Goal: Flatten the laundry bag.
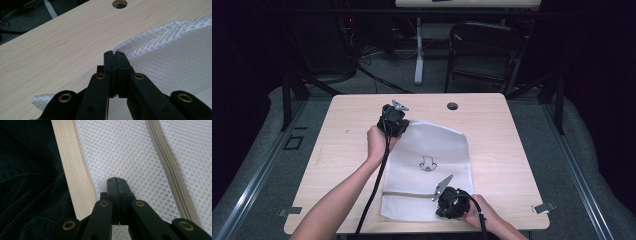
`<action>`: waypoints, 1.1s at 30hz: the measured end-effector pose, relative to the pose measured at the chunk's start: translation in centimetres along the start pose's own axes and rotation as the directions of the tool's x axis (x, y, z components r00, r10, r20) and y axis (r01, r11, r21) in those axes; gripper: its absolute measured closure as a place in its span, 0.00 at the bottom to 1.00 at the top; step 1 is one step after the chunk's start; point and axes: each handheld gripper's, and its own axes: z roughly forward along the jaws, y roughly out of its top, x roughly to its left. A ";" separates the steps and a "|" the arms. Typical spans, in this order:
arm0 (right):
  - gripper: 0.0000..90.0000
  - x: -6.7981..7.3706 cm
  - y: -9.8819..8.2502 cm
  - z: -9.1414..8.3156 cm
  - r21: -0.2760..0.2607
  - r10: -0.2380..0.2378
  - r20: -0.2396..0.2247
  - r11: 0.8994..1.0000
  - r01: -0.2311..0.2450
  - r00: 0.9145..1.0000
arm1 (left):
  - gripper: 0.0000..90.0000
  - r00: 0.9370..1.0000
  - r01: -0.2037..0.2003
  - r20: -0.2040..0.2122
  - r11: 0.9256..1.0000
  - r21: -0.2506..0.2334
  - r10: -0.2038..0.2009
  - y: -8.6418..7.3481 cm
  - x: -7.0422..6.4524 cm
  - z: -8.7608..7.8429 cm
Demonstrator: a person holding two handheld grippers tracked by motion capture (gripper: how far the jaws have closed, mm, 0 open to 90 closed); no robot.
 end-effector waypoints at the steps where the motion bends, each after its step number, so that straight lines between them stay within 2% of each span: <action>1: 1.00 0.0 0.0 0.0 0.001 -0.001 0.000 1.000 0.001 1.000 | 1.00 1.000 0.004 -0.006 1.000 -0.002 -0.004 0.0 0.1 0.2; 14: 1.00 -0.1 0.0 0.0 -0.003 0.005 -0.011 1.000 -0.005 1.000 | 0.99 0.998 0.024 -0.059 1.000 0.010 -0.024 0.1 0.1 3.6; 17: 1.00 -0.2 0.1 -0.2 0.024 -0.018 0.011 1.000 0.017 1.000 | 0.99 0.997 0.024 -0.068 1.000 0.016 -0.023 0.3 0.1 4.2; 25: 1.00 -0.2 0.1 -0.1 0.017 -0.012 0.010 1.000 0.011 1.000 | 0.98 0.996 0.032 -0.083 0.999 0.036 -0.028 0.5 0.2 5.6; 26: 1.00 -0.1 0.0 0.1 -0.018 0.016 -0.004 1.000 -0.017 1.000 | 0.97 0.996 0.036 -0.083 0.999 0.034 -0.033 0.5 0.2 5.7; 27: 1.00 -0.1 0.0 0.1 -0.018 0.016 -0.005 1.000 -0.017 1.000 | 0.97 0.996 0.037 -0.085 0.999 0.035 -0.034 0.5 0.2 5.9; 30: 1.00 -0.1 0.0 0.2 -0.025 0.021 -0.008 0.999 -0.021 1.000 | 0.94 0.996 0.042 -0.084 0.999 0.031 -0.040 0.6 0.4 6.2; 33: 1.00 -0.2 0.0 0.1 -0.010 0.010 -0.008 1.000 -0.010 1.000 | 0.83 0.998 0.043 -0.048 0.999 0.010 -0.042 0.8 0.7 6.1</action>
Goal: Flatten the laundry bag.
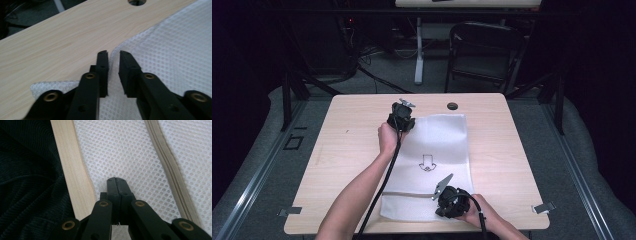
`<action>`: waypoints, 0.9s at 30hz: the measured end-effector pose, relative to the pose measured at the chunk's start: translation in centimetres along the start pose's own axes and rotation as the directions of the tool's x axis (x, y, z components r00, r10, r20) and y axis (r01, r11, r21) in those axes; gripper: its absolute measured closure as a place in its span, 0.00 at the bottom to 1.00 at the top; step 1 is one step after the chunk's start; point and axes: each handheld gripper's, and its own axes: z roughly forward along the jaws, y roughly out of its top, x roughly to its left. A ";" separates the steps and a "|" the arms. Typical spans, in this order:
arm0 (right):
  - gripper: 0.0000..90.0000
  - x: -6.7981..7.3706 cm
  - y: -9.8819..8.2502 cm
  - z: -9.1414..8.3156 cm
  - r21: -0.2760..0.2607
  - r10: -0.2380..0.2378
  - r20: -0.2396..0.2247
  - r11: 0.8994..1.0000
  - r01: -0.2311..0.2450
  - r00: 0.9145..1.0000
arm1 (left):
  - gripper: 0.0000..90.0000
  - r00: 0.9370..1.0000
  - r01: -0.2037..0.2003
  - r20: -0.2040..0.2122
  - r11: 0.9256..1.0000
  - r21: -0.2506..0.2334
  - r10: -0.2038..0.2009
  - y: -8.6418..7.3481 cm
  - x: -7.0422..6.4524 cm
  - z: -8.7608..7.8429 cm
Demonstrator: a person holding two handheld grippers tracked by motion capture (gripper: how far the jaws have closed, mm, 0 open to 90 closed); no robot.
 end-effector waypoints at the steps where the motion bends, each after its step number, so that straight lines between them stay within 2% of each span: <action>1: 1.00 0.0 0.0 0.1 -0.010 0.008 -0.002 1.000 -0.008 1.000 | 0.78 1.000 -0.001 0.008 1.000 -0.014 0.001 0.0 0.1 -0.1; 2: 1.00 0.1 -0.1 0.1 -0.012 0.008 -0.001 1.000 -0.008 1.000 | 0.75 0.999 0.000 0.038 1.000 -0.022 0.001 0.0 0.3 -0.1; 3: 1.00 0.1 -0.1 0.1 -0.015 0.009 0.001 1.000 -0.009 1.000 | 0.66 1.000 0.004 0.025 1.000 -0.018 -0.003 0.0 0.2 -0.1; 5: 1.00 0.1 -0.1 0.0 -0.016 0.016 -0.002 1.000 -0.016 1.000 | 0.56 0.998 0.024 0.059 0.999 -0.025 -0.023 0.0 0.5 -0.4; 6: 1.00 0.0 -0.1 -0.1 -0.018 0.012 -0.002 1.000 -0.012 1.000 | 0.49 0.999 0.025 0.049 0.999 -0.021 -0.024 0.0 0.6 -0.5; 7: 0.96 0.0 -0.1 -0.3 -0.022 0.020 -0.002 1.000 -0.020 1.000 | 0.42 0.998 0.028 0.048 0.999 -0.024 -0.027 0.0 0.6 -0.7; 9: 0.86 -0.2 -0.1 -0.8 -0.019 0.012 0.002 1.000 -0.012 1.000 | 0.36 0.997 0.029 0.069 0.999 -0.032 -0.027 -0.1 0.7 -1.1; 13: 0.67 -0.4 -0.2 -2.0 -0.079 0.047 0.008 0.996 -0.046 0.999 | 0.23 0.996 0.008 0.084 0.999 -0.035 -0.005 -0.5 0.6 -2.1; 14: 0.62 -0.6 -0.3 -2.4 -0.073 0.046 0.016 0.996 -0.045 0.999 | 0.22 0.996 0.001 0.092 0.999 -0.038 0.003 -0.7 0.6 -2.3; 17: 0.46 -1.0 -0.8 -3.1 -0.114 0.088 0.017 0.990 -0.086 0.996 | 0.18 0.993 -0.011 0.116 0.999 -0.038 0.015 -1.2 0.5 -3.0; 22: 0.24 -1.6 -1.2 -3.9 -0.112 0.106 0.042 0.989 -0.100 0.994 | 0.17 0.987 -0.027 0.156 0.999 -0.047 0.034 -2.4 0.1 -4.0; 27: 0.16 -2.1 -1.4 -4.4 -0.105 0.136 0.046 0.986 -0.130 0.990 | 0.15 0.980 -0.056 0.187 0.997 -0.052 0.065 -3.7 -0.6 -5.1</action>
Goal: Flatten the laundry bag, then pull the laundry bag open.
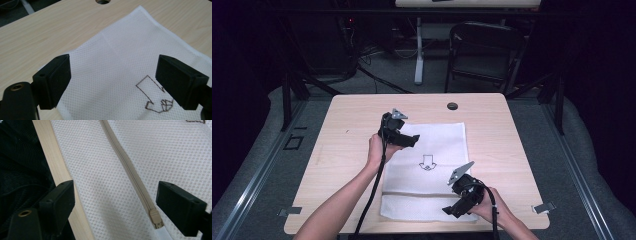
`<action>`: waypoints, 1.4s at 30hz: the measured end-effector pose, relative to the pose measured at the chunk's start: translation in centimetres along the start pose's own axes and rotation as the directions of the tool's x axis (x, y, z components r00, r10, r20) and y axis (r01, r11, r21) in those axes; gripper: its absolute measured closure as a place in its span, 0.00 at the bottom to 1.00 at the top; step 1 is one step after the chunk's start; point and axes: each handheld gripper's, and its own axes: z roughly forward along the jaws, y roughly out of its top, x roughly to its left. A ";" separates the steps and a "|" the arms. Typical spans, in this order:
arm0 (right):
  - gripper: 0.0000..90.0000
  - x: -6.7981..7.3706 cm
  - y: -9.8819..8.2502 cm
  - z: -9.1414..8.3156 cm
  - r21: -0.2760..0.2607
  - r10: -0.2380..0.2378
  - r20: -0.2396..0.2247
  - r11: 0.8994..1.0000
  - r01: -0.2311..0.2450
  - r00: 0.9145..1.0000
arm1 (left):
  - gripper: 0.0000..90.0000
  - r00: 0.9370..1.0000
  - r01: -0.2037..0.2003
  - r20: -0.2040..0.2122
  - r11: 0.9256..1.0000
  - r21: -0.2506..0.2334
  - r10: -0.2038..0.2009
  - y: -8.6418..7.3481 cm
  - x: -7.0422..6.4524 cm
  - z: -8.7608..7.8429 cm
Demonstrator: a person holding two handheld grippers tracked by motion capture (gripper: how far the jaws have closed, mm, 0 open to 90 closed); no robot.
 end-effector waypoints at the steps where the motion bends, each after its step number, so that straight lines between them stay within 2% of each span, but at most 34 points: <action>1: 0.15 -0.1 -0.1 -0.1 -0.003 0.014 -0.006 1.000 -0.014 1.000 | 0.14 1.000 -0.002 0.001 1.000 -0.004 0.002 -0.2 -0.3 -0.2; 3: 0.12 -0.4 -0.1 -0.4 -0.019 0.027 -0.008 0.999 -0.027 1.000 | 0.12 0.999 -0.031 0.016 0.999 0.008 0.031 -0.7 -0.8 -0.6; 6: 0.05 -1.0 -0.2 -0.9 -0.023 0.039 0.005 0.999 -0.039 0.999 | 0.10 0.998 -0.052 0.037 0.999 0.012 0.051 -1.4 -1.8 -1.4; 10: 0.03 -1.6 -0.6 -1.5 -0.029 0.056 0.031 0.998 -0.055 0.998 | 0.07 0.996 -0.072 0.062 0.997 0.012 0.071 -2.4 -2.8 -2.3; 11: 0.03 -1.8 -0.6 -1.7 -0.029 0.045 0.041 0.999 -0.044 0.998 | 0.07 0.995 -0.087 0.057 0.996 0.017 0.086 -2.6 -3.0 -2.6; 13: 0.03 -2.2 -0.7 -2.1 -0.043 0.063 0.055 0.997 -0.061 0.996 | 0.06 0.993 -0.102 0.062 0.994 0.031 0.100 -3.1 -3.4 -2.9; 19: 0.04 -3.3 -1.2 -3.0 -0.063 0.095 0.086 0.994 -0.090 0.992 | 0.05 0.992 -0.103 0.074 0.993 0.048 0.099 -4.5 -3.7 -3.2; 24: 0.08 -3.8 -1.4 -3.5 -0.075 0.110 0.099 0.992 -0.103 0.989 | 0.05 0.993 -0.089 0.086 0.995 0.048 0.085 -5.0 -3.8 -3.1; 27: 0.11 -4.0 -1.7 -3.8 -0.085 0.127 0.109 0.989 -0.118 0.986 | 0.05 0.991 -0.095 0.101 0.994 0.048 0.090 -5.1 -4.2 -3.0; 31: 0.20 -4.2 -1.7 -4.1 -0.099 0.137 0.125 0.987 -0.125 0.983 | 0.05 0.987 -0.107 0.121 0.993 0.040 0.102 -5.2 -5.0 -2.9; 34: 0.35 -4.2 -1.7 -4.2 -0.103 0.144 0.131 0.986 -0.131 0.981 | 0.05 0.983 -0.133 0.135 0.991 0.030 0.128 -5.1 -5.8 -2.9; 35: 0.40 -4.4 -1.8 -4.2 -0.098 0.139 0.123 0.987 -0.127 0.983 | 0.06 0.981 -0.136 0.141 0.990 0.026 0.131 -5.1 -6.0 -2.8; 36: 0.48 -4.3 -1.9 -4.2 -0.098 0.156 0.127 0.985 -0.144 0.980 | 0.06 0.980 -0.136 0.148 0.990 0.028 0.131 -5.1 -6.3 -2.7; 38: 0.57 -4.4 -2.1 -4.2 -0.079 0.145 0.130 0.988 -0.136 0.981 | 0.06 0.981 -0.144 0.136 0.989 0.034 0.138 -5.2 -6.9 -2.3; 41: 0.71 -4.2 -2.0 -3.9 -0.067 0.152 0.130 0.987 -0.144 0.980 | 0.07 0.976 -0.159 0.158 0.986 0.047 0.150 -5.4 -7.8 -1.8; 42: 0.74 -4.2 -2.0 -3.9 -0.045 0.146 0.130 0.989 -0.141 0.981 | 0.07 0.974 -0.170 0.164 0.984 0.052 0.159 -5.4 -8.0 -1.6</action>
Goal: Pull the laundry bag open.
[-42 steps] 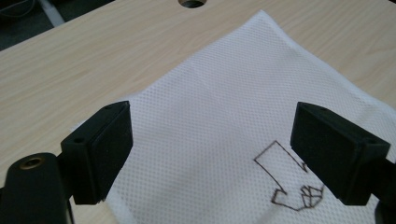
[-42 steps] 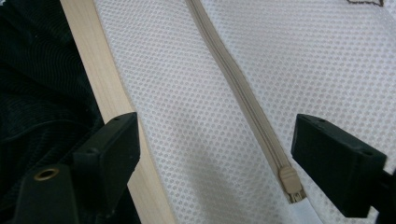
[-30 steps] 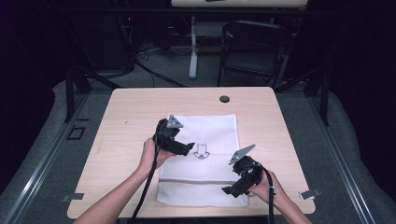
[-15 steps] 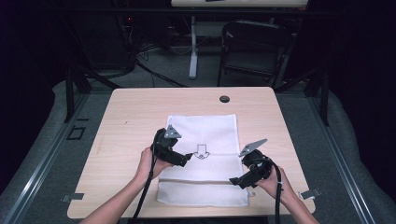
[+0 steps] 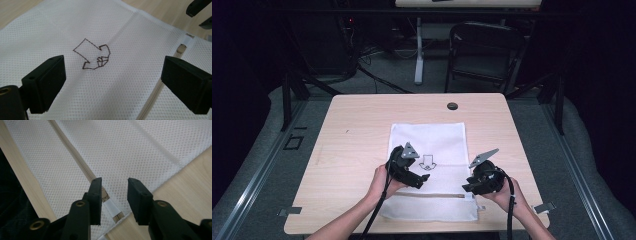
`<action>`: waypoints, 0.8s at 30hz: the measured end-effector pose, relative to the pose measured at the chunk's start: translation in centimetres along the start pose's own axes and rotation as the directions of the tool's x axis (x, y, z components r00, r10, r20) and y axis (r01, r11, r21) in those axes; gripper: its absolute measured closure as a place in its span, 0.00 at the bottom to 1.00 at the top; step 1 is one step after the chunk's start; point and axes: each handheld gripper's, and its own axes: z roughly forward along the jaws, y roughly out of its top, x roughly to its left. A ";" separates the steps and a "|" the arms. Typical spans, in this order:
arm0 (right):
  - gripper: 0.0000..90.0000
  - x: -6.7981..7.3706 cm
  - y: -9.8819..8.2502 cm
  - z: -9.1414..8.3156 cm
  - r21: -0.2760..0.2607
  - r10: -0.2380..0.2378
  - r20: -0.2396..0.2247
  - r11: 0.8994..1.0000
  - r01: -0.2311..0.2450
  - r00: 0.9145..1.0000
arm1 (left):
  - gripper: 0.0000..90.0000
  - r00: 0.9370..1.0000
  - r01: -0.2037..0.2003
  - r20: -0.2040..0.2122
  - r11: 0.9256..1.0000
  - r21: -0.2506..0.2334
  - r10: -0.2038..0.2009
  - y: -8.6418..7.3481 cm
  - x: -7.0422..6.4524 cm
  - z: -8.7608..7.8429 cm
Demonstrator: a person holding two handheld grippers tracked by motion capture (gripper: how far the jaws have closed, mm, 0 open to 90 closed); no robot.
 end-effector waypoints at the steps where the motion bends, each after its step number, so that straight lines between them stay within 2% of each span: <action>1: 0.79 0.0 -0.1 0.2 0.002 -0.001 0.003 1.000 0.001 1.000 | 0.08 1.000 -0.008 0.006 1.000 0.003 0.008 0.0 -0.3 0.2; 3: 0.86 0.0 -0.1 0.4 0.022 -0.008 -0.010 1.000 0.008 1.000 | 0.10 0.999 -0.026 0.020 1.000 0.005 0.025 0.1 -0.7 0.6; 4: 0.91 0.0 -0.2 0.4 0.033 -0.012 0.002 0.999 0.012 1.000 | 0.10 0.999 -0.035 0.027 0.999 0.009 0.035 0.1 -0.9 0.8; 7: 1.00 0.2 -0.1 0.3 0.024 -0.020 0.011 1.000 0.019 1.000 | 0.14 0.998 -0.057 0.041 0.998 0.003 0.056 0.3 -1.5 1.3; 8: 1.00 0.5 -0.1 0.2 0.009 -0.012 0.020 1.000 0.012 1.000 | 0.14 0.997 -0.059 0.042 0.998 0.000 0.059 0.3 -1.7 1.5; 10: 1.00 0.5 -0.1 0.0 0.000 -0.025 0.022 1.000 0.025 0.999 | 0.14 0.996 -0.073 0.048 0.997 -0.007 0.074 0.4 -1.9 1.7; 11: 1.00 0.6 0.0 0.0 0.006 -0.022 0.034 1.000 0.022 0.999 | 0.14 0.996 -0.071 0.054 0.997 -0.006 0.071 0.5 -2.0 1.7; 12: 1.00 0.6 -0.1 0.2 -0.006 -0.009 0.027 1.000 0.010 1.000 | 0.14 0.996 -0.070 0.051 0.998 -0.007 0.070 0.5 -2.1 1.9; 15: 1.00 0.8 -0.6 0.7 0.041 -0.035 0.029 0.999 0.034 0.999 | 0.14 0.995 -0.075 0.066 0.997 -0.010 0.076 0.6 -2.3 2.0; 17: 1.00 0.7 -1.1 1.0 0.034 -0.014 0.015 0.999 0.013 1.000 | 0.14 0.995 -0.072 0.071 0.997 -0.014 0.073 0.5 -2.5 2.2; 19: 1.00 0.7 -1.4 1.3 0.045 -0.022 0.015 0.999 0.021 1.000 | 0.14 0.993 -0.080 0.081 0.997 -0.014 0.081 0.5 -2.7 2.3; 24: 1.00 0.0 -2.1 1.3 0.037 0.015 0.018 0.999 -0.016 1.000 | 0.15 0.989 -0.097 0.108 0.995 -0.014 0.098 0.7 -3.2 3.1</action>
